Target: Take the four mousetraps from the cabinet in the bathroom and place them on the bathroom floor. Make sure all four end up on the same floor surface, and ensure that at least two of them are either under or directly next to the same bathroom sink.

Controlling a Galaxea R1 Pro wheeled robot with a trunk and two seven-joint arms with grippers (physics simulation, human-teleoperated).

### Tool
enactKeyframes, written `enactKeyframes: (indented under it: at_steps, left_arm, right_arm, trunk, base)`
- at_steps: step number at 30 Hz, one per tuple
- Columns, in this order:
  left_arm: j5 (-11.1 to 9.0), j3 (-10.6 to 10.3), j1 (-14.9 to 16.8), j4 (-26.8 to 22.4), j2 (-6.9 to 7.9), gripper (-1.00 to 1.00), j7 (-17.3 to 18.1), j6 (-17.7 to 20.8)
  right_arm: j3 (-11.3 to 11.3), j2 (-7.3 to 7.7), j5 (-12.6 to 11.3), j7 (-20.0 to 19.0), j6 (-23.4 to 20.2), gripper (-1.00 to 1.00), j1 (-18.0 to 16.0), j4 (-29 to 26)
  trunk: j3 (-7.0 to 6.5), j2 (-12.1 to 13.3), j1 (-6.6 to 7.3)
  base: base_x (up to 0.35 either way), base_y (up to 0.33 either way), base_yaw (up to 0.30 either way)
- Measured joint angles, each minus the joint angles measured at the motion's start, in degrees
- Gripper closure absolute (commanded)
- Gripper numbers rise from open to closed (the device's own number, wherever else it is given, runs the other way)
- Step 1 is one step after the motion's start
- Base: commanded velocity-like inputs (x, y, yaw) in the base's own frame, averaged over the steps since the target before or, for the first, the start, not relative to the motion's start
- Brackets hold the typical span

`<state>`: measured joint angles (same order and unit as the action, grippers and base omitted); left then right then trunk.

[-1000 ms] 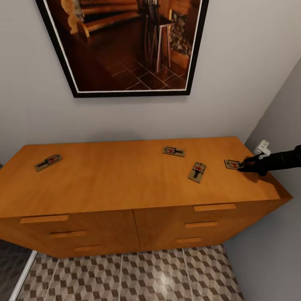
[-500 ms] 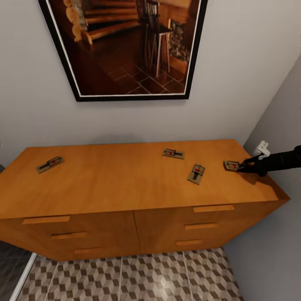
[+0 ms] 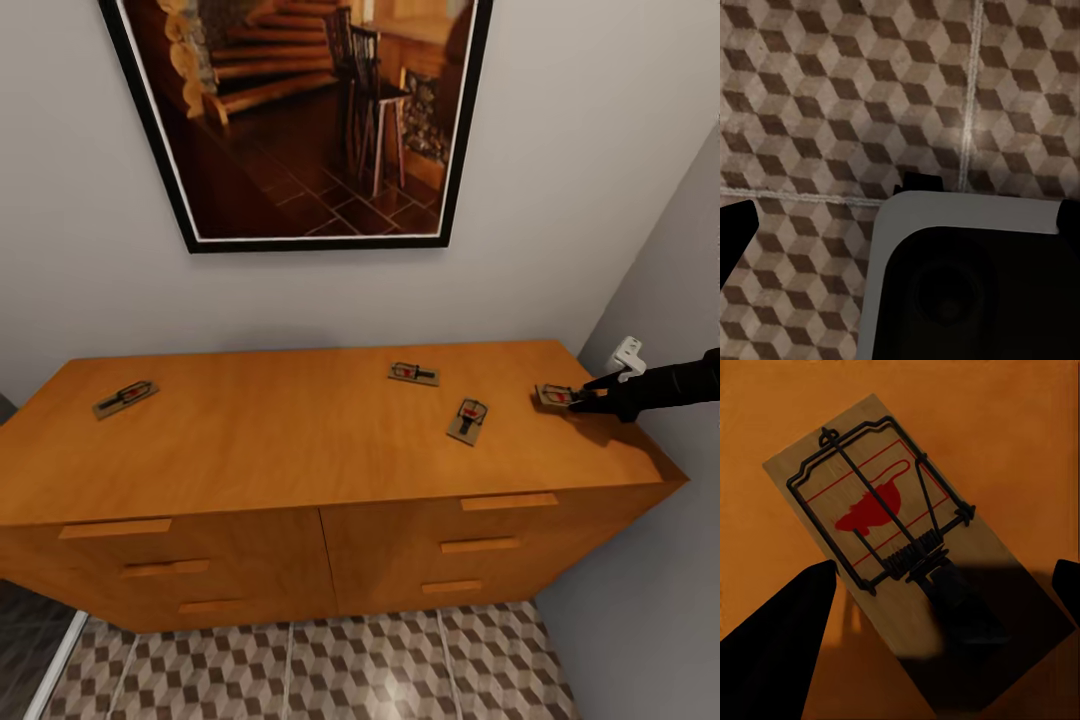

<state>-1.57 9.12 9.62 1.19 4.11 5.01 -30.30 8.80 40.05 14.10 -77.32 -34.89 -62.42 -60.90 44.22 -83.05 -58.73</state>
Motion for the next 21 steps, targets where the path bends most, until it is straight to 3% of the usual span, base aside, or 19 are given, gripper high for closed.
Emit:
enactKeyframes:
  at_steps: [17, 21]
  left_arm:
    - [0.0, 0.0, 0.0, 0.0, 0.0, -1.0, 0.0, 0.0]
    - [0.0, 0.0, 0.0, 0.0, 0.0, -1.0, 0.0, 0.0]
  right_arm:
    - [0.1, 0.06, 0.1, 0.0, 0.0, 1.0, 0.0, 0.0]
    - [0.1, 0.07, 0.1, 0.1, 0.0, 1.0, 0.0, 0.0]
  trunk:
    - [-1.35, 0.0, 0.0]
    - [-1.37, 0.0, -0.01]
  base:
    - [0.0, 0.002, 0.0]
    - [-0.056, 0.18, 0.0]
